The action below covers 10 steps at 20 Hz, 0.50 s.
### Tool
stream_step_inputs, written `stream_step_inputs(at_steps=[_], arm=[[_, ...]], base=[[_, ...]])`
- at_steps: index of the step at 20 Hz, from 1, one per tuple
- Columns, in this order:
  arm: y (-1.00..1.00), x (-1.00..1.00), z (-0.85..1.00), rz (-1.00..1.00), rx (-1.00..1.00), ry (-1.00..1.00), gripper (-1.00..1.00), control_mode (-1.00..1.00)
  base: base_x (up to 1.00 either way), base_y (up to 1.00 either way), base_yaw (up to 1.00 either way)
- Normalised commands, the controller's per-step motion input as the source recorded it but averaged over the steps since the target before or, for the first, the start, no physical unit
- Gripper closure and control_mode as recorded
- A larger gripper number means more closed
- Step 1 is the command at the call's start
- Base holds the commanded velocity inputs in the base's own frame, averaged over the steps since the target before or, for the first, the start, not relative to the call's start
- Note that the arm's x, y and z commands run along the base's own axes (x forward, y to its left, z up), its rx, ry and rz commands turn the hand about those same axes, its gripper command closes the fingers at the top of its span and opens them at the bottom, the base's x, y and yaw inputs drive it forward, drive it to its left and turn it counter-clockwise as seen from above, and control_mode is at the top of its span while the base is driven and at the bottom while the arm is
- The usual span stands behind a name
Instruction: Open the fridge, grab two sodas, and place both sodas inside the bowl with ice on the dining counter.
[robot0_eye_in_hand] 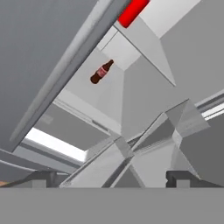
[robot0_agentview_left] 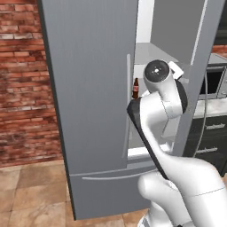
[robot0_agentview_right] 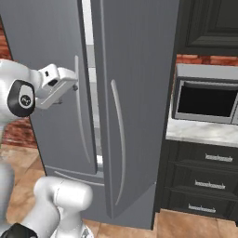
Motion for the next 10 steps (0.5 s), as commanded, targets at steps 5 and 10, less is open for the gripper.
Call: stream_step_inputs(at_steps=[5, 10], arm=[[-0.17, 0.83, 0.0, 0.0, -0.1, 0.09, -1.0, -1.0], [-0.62, 0.48, 0.0, 0.0, -0.09, 0.09, -1.0, -1.0]], base=[[0.0, 0.0, 0.0], [0.0, 0.0, 0.0]])
